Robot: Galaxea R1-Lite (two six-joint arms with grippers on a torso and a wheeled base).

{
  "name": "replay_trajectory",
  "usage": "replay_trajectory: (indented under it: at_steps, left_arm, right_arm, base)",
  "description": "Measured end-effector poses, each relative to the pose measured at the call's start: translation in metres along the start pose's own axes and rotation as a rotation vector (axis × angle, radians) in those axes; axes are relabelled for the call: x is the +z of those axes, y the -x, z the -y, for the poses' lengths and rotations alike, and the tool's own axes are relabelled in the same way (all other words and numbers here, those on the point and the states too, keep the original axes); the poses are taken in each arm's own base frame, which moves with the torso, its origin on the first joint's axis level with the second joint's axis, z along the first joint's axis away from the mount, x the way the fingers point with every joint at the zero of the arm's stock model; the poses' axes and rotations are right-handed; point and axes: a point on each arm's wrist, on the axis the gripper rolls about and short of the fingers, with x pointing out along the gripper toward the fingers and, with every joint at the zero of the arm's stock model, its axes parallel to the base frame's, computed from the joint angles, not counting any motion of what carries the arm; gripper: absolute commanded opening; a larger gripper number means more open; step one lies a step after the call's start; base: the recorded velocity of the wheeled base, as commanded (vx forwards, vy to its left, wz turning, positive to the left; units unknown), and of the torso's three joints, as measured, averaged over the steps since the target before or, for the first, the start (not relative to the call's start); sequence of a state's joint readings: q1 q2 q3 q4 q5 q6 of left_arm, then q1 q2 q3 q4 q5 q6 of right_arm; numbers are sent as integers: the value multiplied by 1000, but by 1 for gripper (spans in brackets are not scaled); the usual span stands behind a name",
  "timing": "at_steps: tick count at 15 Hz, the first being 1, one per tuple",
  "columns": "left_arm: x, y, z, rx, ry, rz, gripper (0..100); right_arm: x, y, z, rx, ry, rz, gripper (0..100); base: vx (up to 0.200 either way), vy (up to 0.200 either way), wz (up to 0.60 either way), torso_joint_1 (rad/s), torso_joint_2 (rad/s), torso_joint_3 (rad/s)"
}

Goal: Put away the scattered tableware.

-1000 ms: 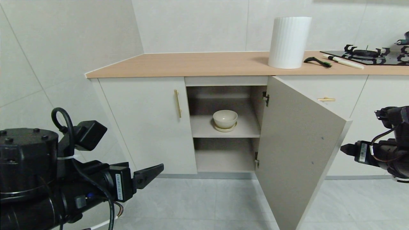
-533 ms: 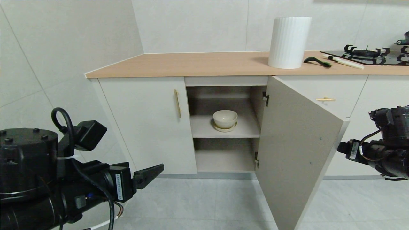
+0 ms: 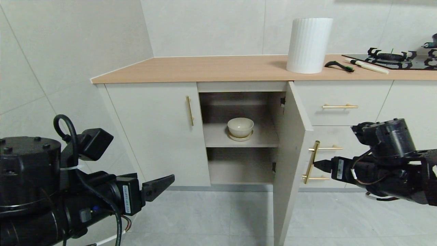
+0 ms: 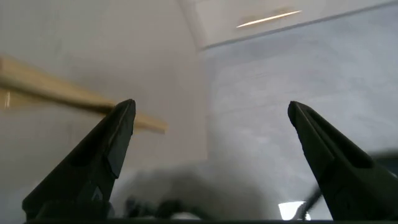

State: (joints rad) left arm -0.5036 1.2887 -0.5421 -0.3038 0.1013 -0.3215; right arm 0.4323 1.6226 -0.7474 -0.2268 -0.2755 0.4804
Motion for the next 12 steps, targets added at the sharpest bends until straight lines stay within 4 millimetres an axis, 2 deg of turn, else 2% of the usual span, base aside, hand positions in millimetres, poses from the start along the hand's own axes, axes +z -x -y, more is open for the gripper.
replay_trajectory:
  at_steps: [3, 6, 12]
  left_arm:
    - [0, 0, 0, 1, 1, 0, 100]
    - [0, 0, 0, 1, 1, 2, 100]
    - [0, 0, 0, 3, 0, 1, 100]
  right_arm:
    - [2, -15, -31, 113, 48, -35, 100]
    - [13, -32, -55, 206, 74, -41, 100]
    - [14, -77, -77, 234, 85, -65, 100]
  base:
    - [0, 0, 0, 0, 0, 0]
    - [0, 0, 0, 0, 0, 0]
    - [0, 0, 0, 0, 0, 0]
